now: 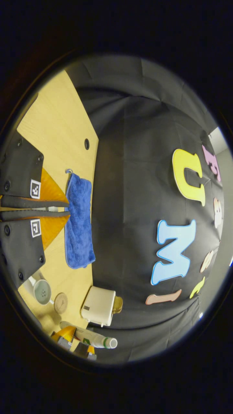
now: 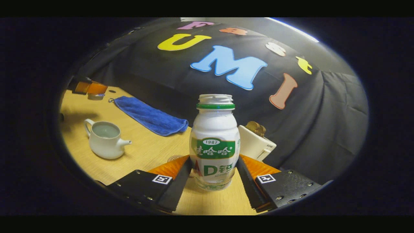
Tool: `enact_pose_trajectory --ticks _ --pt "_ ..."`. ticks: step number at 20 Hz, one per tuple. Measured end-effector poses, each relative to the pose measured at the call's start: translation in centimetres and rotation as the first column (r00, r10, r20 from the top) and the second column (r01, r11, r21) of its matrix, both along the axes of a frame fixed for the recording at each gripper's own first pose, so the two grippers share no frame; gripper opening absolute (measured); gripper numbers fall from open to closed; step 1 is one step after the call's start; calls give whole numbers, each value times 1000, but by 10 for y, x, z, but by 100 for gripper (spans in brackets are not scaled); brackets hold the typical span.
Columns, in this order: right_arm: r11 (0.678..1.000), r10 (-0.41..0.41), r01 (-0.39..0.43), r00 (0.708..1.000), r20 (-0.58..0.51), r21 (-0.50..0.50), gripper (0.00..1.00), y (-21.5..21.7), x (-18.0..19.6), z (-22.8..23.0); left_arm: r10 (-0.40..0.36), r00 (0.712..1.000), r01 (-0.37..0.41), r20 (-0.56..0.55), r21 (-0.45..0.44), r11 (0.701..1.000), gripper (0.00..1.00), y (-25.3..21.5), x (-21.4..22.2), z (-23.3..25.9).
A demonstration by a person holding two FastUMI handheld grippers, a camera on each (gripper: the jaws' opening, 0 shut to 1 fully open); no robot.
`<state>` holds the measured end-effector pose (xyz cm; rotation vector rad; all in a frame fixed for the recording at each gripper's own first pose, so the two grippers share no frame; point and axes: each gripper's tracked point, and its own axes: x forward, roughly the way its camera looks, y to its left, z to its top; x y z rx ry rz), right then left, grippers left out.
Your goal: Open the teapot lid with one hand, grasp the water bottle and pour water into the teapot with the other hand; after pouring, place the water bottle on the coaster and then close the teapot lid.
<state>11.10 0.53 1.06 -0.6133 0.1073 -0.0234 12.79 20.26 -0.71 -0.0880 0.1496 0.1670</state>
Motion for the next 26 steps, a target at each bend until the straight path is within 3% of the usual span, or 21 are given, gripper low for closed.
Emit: enact_pose_trajectory --ticks 4,8,15,19,26 --pt "989 25 -23 1000 11 -143 80 7 4 3 -4 1000 4 -6 -3 1000 8 -1 2 -2" --pt "954 39 -27 999 32 -299 81 11 6 4 -7 1000 7 -9 -7 1000 8 -3 1 -4" --pt "867 82 -43 995 58 -496 81 21 12 7 -10 1000 10 -17 -9 1000 8 -3 3 -5" --pt "831 106 -53 992 63 -553 81 31 11 6 -11 1000 11 -16 -13 1000 8 -4 3 -4" --pt "720 153 -50 984 88 -692 81 37 12 18 -13 1000 13 -20 -17 1000 8 -5 2 -6"
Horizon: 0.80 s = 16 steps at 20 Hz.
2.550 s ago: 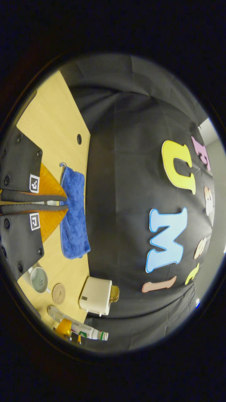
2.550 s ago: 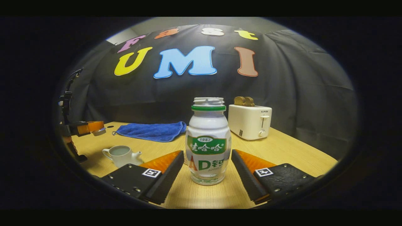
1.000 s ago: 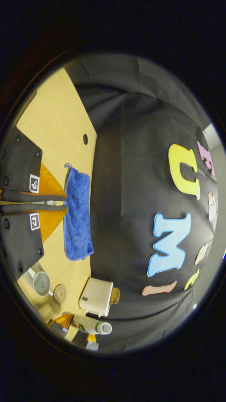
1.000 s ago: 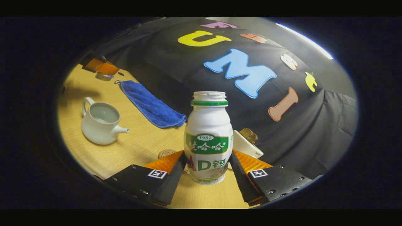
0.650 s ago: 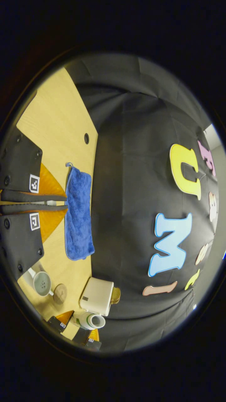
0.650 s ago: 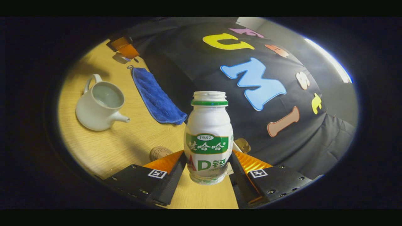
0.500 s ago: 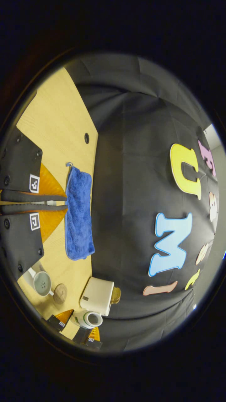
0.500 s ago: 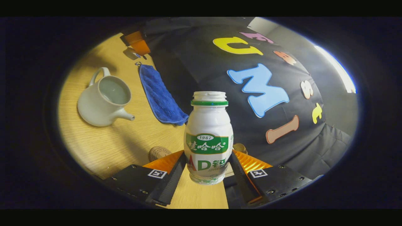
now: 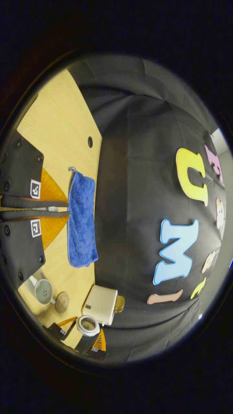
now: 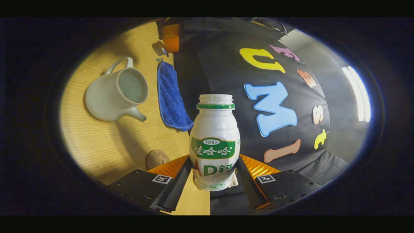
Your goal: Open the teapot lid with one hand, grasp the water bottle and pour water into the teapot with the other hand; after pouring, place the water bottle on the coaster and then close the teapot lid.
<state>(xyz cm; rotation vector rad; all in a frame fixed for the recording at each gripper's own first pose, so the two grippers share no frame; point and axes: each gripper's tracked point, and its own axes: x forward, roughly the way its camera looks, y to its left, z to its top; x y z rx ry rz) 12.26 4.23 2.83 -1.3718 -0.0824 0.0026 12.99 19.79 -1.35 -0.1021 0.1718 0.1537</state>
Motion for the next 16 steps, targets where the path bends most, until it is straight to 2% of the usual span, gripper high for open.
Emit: enact_pose_trajectory --ticks 8,16 --pt "986 57 -52 998 30 -156 80 9 -5 5 -3 1000 3 -8 -4 1000 8 -1 0 -2" --pt "966 97 -79 993 61 -248 80 15 -8 10 -6 1000 6 -17 -1 1000 8 -1 0 -6"
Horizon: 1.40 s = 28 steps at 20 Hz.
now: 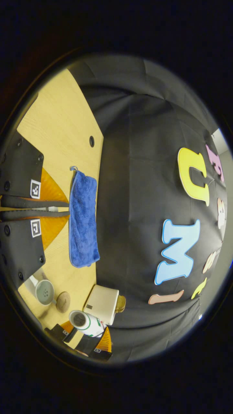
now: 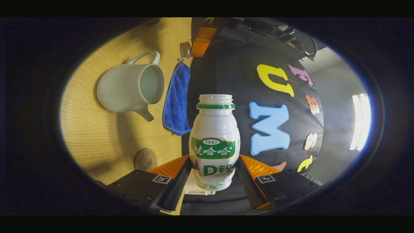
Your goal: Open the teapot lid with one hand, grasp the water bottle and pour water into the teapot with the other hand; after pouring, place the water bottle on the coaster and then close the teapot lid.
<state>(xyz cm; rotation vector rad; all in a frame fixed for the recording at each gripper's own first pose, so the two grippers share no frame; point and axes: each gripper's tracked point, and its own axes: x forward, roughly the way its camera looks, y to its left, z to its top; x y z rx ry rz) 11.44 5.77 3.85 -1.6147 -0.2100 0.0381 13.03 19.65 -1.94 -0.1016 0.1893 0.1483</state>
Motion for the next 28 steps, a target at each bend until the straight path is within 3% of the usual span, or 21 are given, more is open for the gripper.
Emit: enact_pose_trajectory --ticks 7,8,9,16,17,28 --pt "997 23 -21 999 24 -73 80 4 0 6 -2 1000 2 -6 -1 1000 9 0 -1 -1" --pt "996 28 -26 999 28 -83 80 5 0 6 -2 1000 2 -6 0 1000 12 0 0 -2" --pt "995 32 -29 999 32 -91 80 6 -1 7 -2 1000 2 -7 0 1000 8 1 1 -2" --pt "991 46 -40 998 44 -128 80 10 -2 11 -7 1000 7 -14 0 1000 8 -2 0 -4" --pt "990 48 -42 998 46 -133 80 11 -2 13 -7 1000 7 -14 0 1000 12 -2 0 -4" --pt "983 59 -47 996 64 -179 80 14 -3 23 -10 1000 10 -19 1 1000 8 -3 -1 -6"
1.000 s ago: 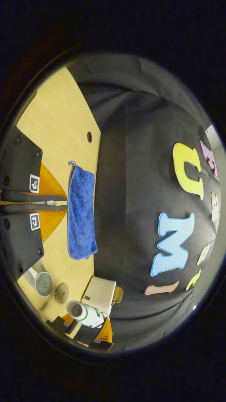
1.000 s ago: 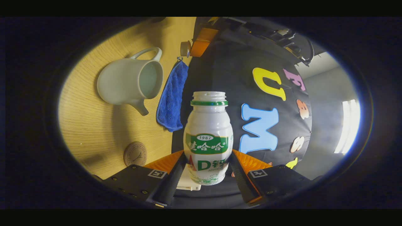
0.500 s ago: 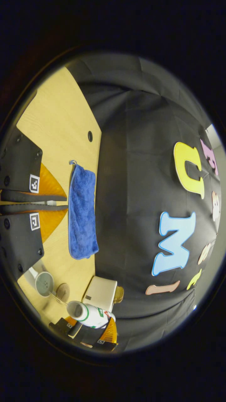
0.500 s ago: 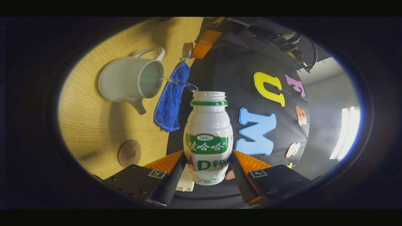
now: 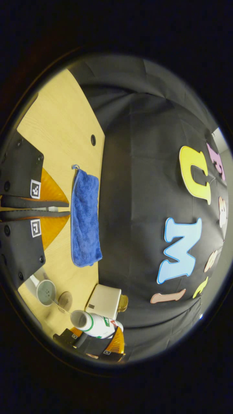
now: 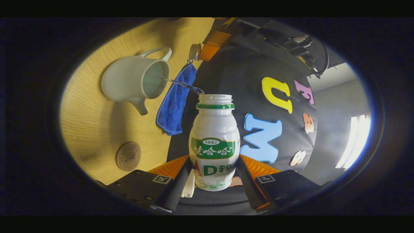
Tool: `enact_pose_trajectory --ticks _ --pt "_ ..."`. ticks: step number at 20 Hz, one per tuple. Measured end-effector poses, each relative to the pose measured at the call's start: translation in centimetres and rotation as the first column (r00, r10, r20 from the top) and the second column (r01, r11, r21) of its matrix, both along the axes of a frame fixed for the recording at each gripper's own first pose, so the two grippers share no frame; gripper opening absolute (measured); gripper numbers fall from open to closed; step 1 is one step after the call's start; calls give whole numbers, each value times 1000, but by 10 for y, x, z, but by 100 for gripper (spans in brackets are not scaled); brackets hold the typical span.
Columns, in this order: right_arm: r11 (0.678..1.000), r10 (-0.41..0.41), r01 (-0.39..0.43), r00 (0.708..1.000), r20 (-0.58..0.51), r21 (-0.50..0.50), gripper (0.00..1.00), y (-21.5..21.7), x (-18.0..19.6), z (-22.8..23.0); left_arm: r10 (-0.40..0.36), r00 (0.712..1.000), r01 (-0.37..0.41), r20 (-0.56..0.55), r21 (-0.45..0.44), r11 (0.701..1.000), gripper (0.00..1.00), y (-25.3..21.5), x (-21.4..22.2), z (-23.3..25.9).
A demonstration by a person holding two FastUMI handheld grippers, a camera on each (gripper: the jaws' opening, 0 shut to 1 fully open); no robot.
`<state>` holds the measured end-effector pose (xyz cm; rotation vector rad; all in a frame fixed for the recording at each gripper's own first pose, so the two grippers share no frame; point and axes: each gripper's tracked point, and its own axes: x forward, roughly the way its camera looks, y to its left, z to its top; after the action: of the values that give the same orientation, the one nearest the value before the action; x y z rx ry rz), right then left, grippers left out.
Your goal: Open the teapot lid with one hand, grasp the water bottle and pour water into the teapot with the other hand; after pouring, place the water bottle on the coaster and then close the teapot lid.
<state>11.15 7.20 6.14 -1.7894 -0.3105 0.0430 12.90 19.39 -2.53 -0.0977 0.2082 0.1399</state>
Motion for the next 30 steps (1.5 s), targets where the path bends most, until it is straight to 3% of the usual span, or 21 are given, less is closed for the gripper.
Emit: enact_pose_trajectory --ticks 4,5,8,10,11,27,30 --pt "1000 3 -3 1000 4 -13 80 1 0 1 -1 1000 1 -5 1 1000 12 -1 1 -2" --pt "1000 2 -2 1000 5 -17 80 1 0 1 -1 1000 1 -6 2 1000 8 -1 1 -2" --pt "999 5 -4 1000 9 -31 80 3 -1 2 -3 1000 3 -8 2 1000 12 -1 2 -2" --pt "999 6 -5 1000 12 -41 80 3 -1 3 -3 1000 3 -9 2 1000 8 -2 1 -2" --pt "999 6 -6 1000 13 -47 80 3 0 3 -2 1000 2 -9 3 1000 12 -2 1 -2" --pt "991 33 -29 999 30 -131 80 11 1 13 -9 1000 9 -17 3 1000 8 -4 1 -3" --pt "989 41 -36 999 34 -147 80 14 2 13 -11 1000 11 -19 3 1000 12 -5 0 -5"
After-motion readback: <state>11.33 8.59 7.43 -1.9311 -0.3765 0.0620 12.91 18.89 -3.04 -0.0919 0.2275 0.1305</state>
